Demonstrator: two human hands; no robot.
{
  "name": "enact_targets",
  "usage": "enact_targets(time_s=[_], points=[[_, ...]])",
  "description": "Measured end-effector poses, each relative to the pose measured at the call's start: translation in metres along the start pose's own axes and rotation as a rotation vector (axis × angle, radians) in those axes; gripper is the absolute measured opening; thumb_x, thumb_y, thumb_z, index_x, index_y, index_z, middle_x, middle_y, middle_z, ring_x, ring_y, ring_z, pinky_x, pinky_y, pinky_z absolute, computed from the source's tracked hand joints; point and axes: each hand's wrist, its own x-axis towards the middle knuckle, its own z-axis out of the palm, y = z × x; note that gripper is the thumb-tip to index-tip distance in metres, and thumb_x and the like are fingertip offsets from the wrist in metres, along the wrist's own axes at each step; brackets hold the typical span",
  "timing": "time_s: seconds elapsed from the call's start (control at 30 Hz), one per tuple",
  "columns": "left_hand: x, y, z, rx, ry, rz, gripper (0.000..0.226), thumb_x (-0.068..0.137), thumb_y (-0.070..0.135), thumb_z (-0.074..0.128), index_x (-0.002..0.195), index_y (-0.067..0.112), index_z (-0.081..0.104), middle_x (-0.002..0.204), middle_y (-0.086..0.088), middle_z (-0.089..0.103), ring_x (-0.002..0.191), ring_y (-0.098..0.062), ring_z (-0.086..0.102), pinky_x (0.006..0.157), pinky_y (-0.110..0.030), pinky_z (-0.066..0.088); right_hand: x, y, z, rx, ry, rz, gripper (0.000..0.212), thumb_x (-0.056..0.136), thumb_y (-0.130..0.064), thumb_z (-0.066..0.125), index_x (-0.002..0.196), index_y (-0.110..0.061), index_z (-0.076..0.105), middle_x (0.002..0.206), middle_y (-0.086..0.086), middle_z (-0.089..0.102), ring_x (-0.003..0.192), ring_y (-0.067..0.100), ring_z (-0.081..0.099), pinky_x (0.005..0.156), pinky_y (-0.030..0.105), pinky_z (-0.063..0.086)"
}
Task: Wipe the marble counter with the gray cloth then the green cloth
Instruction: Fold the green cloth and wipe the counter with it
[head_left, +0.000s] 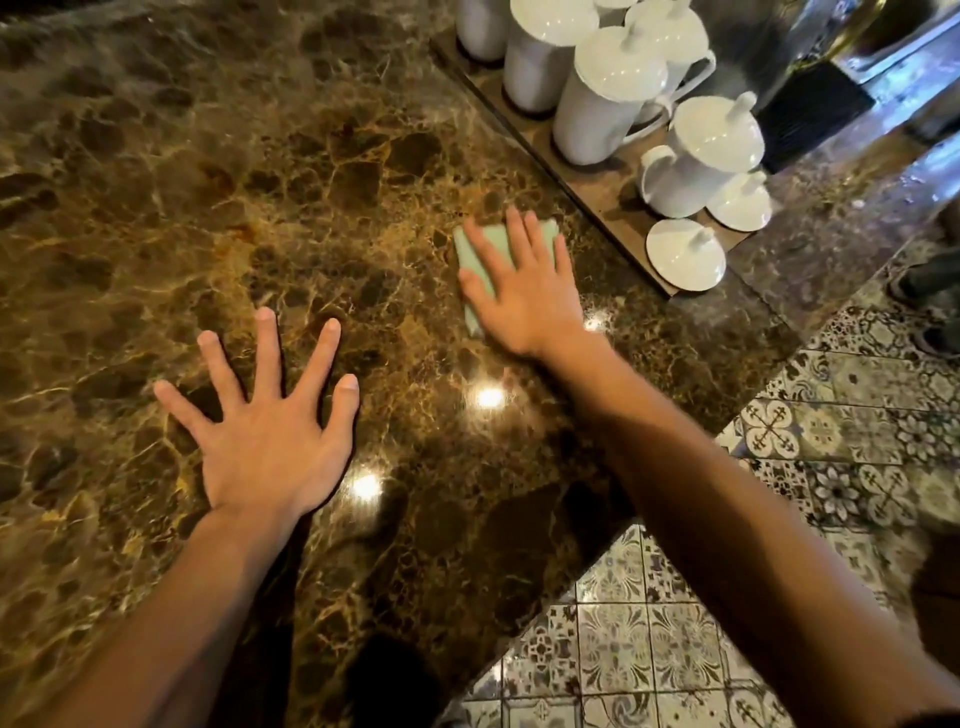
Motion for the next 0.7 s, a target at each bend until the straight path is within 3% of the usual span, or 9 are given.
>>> enact_targets(time_s=[0.17,0.33,0.47,0.7], points=[[-0.001,0.001,0.002,0.018,0.015,-0.013,0.059,0.093,0.074,-0.001,0.148,0.063,-0.017,0.170,0.005,-0.019,0.154,-0.039,-0.019,0.115,-0.076,-0.011,0.085,0.025,-0.027,-0.013,-0.034,-0.077,0.060,0.107,-0.059,0.020,0.164,-0.044,0.007,0.174,0.011,-0.001,0.160,0.028,-0.006,0.126,0.049,-0.005],[-0.001,0.002,0.000,0.017,0.009,-0.023,0.058,0.093,0.074,-0.001,0.149,0.064,-0.015,0.171,0.005,-0.017,0.154,-0.039,-0.018,0.115,-0.075,-0.011,0.081,0.026,-0.027,-0.012,-0.025,-0.082,0.060,0.107,-0.059,0.017,0.164,-0.043,0.005,0.174,0.011,-0.003,0.160,0.029,-0.008,0.126,0.049,-0.006],[-0.001,0.002,-0.002,0.001,0.001,-0.026,0.059,0.093,0.076,-0.002,0.149,0.065,-0.011,0.171,0.006,-0.014,0.155,-0.038,-0.017,0.115,-0.074,-0.011,0.018,0.031,-0.015,0.003,-0.028,-0.071,0.061,0.107,-0.061,0.013,0.164,-0.044,0.003,0.174,0.009,-0.005,0.160,0.027,-0.010,0.128,0.052,-0.007],[0.000,0.002,-0.003,-0.031,-0.025,-0.029,0.060,0.090,0.080,-0.001,0.148,0.067,-0.008,0.171,0.008,-0.011,0.155,-0.040,-0.014,0.115,-0.076,-0.008,-0.187,0.019,0.022,0.067,-0.013,-0.094,0.059,0.109,-0.056,0.019,0.165,-0.039,0.013,0.174,0.011,0.001,0.160,0.029,-0.005,0.128,0.054,0.000]])
